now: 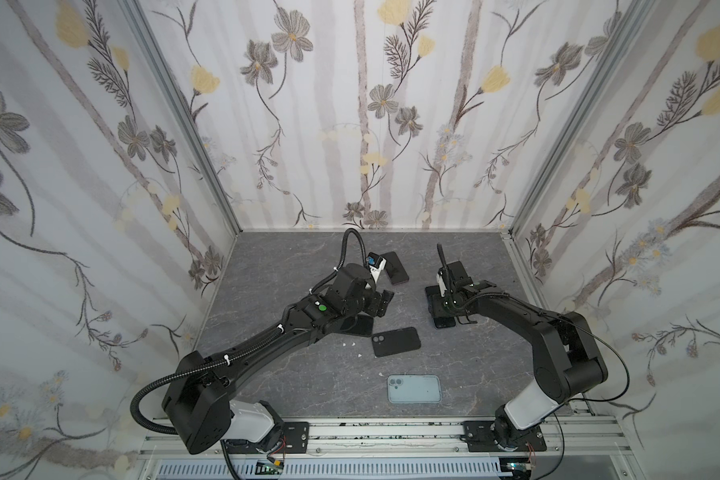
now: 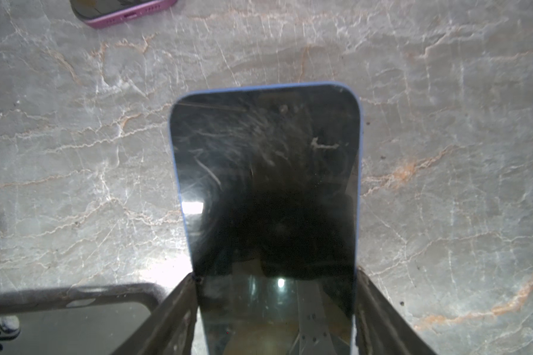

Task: Put the phone into the phone case
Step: 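Grasp the blue-framed phone's end with the right gripper and lift it, then grasp the phone's long edge with the left gripper while right holds it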

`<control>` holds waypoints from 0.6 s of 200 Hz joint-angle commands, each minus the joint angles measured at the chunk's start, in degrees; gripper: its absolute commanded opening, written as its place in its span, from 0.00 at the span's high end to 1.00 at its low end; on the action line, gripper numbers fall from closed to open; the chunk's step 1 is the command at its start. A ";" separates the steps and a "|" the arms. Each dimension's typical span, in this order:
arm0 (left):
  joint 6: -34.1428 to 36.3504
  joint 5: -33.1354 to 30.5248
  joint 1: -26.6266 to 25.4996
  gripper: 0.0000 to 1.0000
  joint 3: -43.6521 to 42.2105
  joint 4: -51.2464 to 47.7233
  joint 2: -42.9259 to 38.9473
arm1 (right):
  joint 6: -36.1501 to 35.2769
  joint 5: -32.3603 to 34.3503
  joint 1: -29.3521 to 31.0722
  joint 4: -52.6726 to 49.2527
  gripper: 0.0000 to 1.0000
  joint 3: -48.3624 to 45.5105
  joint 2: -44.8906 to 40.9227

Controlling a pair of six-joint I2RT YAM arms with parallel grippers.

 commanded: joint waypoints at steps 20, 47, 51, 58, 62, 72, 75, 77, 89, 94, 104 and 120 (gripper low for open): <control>-2.32 1.42 0.35 0.23 4.41 -1.06 1.37 | -1.05 1.21 0.30 4.37 0.53 -1.70 -3.73; -4.22 4.10 0.77 0.22 8.75 -1.52 3.23 | -1.99 2.17 1.15 4.64 0.53 -2.22 -8.12; -4.56 4.89 0.95 0.23 9.35 -1.35 3.64 | -2.15 2.14 1.32 4.74 0.53 -2.37 -8.99; -5.16 6.47 1.37 0.23 10.64 -1.29 4.46 | -2.28 2.27 1.40 4.92 0.54 -2.58 -10.54; -5.66 7.37 1.63 0.24 11.30 -1.29 5.04 | -2.44 2.19 1.42 5.14 0.54 -2.87 -11.49; -6.86 10.46 2.41 0.25 13.93 -1.38 6.58 | -3.03 1.35 1.55 6.12 0.54 -3.68 -13.84; -7.24 11.29 2.62 0.26 14.51 -1.38 7.05 | -3.26 1.00 1.53 6.45 0.54 -3.94 -14.63; -7.55 11.75 2.86 0.26 14.85 -1.38 7.34 | -3.37 0.78 1.53 6.80 0.54 -4.19 -15.16; -9.24 15.15 3.61 0.28 16.69 -1.13 8.78 | -4.14 -1.32 1.69 8.74 0.54 -5.51 -18.04; -9.90 16.36 3.86 0.28 17.31 -0.96 9.34 | -4.45 -2.34 1.69 9.40 0.54 -5.90 -19.10; -10.89 19.52 4.14 0.29 18.33 -0.44 9.97 | -4.75 -3.91 1.77 10.32 0.55 -6.28 -20.78; -12.20 23.52 4.41 0.30 18.78 0.99 10.44 | -5.20 -6.53 1.93 12.00 0.55 -6.94 -23.42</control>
